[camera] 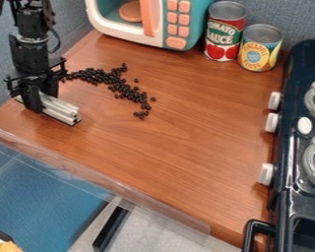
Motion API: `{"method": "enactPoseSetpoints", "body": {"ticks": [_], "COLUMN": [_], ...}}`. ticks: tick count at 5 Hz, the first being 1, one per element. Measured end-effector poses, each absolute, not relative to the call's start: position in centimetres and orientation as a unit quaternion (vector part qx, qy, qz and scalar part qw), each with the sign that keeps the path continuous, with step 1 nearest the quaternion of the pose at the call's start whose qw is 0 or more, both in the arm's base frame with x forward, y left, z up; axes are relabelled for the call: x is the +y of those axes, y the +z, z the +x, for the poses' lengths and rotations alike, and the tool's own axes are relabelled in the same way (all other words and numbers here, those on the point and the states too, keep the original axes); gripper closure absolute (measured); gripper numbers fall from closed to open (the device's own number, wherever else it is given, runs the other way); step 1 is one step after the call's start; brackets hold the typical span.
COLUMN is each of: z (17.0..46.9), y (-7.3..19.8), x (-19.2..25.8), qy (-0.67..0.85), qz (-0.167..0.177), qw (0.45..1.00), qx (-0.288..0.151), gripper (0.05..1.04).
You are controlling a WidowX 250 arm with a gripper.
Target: Sweep into pile
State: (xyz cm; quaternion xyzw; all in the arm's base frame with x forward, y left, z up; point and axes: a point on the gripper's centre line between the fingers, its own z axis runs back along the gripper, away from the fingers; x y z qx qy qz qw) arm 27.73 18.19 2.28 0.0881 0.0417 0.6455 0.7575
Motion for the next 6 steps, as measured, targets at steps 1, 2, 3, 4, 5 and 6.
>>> {"method": "enactPoseSetpoints", "body": {"ticks": [1, 2, 3, 4, 5, 6], "z": [28.0, 28.7, 29.4, 30.4, 31.5, 32.4], "y": [1.2, 1.1, 1.1, 1.0, 1.0, 1.0], "x": [18.6, 19.2, 19.5, 19.6, 19.2, 18.8], "qy": [0.653, 0.664, 0.669, 0.665, 0.665, 0.664], "qz": [0.1, 0.111, 0.111, 0.11, 0.107, 0.104], "qw": [0.749, 0.738, 0.733, 0.738, 0.739, 0.739], "qx": [0.05, 0.048, 0.043, 0.035, 0.033, 0.03], "gripper": [0.692, 0.692, 0.692, 0.692, 0.692, 0.692]}}
